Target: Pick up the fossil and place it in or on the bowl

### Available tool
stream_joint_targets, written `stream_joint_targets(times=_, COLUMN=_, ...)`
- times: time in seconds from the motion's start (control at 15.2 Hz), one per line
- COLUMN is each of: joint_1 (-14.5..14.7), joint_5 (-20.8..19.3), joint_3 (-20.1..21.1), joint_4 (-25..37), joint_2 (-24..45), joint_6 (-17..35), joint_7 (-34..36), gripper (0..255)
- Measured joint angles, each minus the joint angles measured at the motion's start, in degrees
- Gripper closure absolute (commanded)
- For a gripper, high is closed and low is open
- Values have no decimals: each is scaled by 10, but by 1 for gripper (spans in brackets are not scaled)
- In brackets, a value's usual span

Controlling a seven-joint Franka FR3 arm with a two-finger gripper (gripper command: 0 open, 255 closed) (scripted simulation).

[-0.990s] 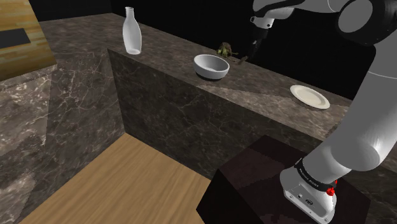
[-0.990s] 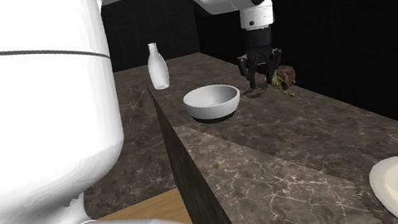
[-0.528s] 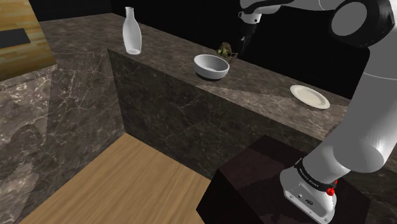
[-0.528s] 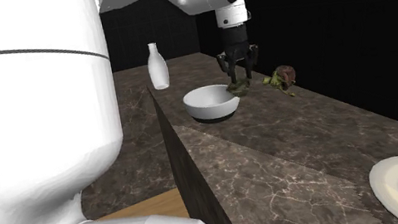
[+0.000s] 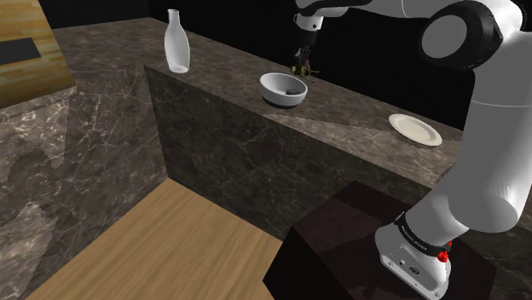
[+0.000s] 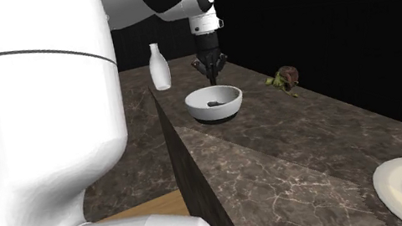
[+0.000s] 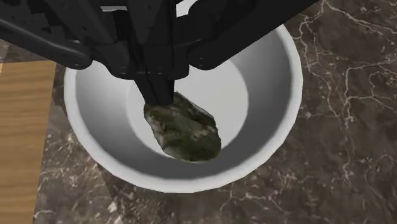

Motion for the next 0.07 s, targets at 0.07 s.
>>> stream_joint_targets(times=0.07, joint_1=0, joint_5=0, joint_3=0, joint_4=0, joint_2=0, joint_6=0, joint_7=0, gripper=0)
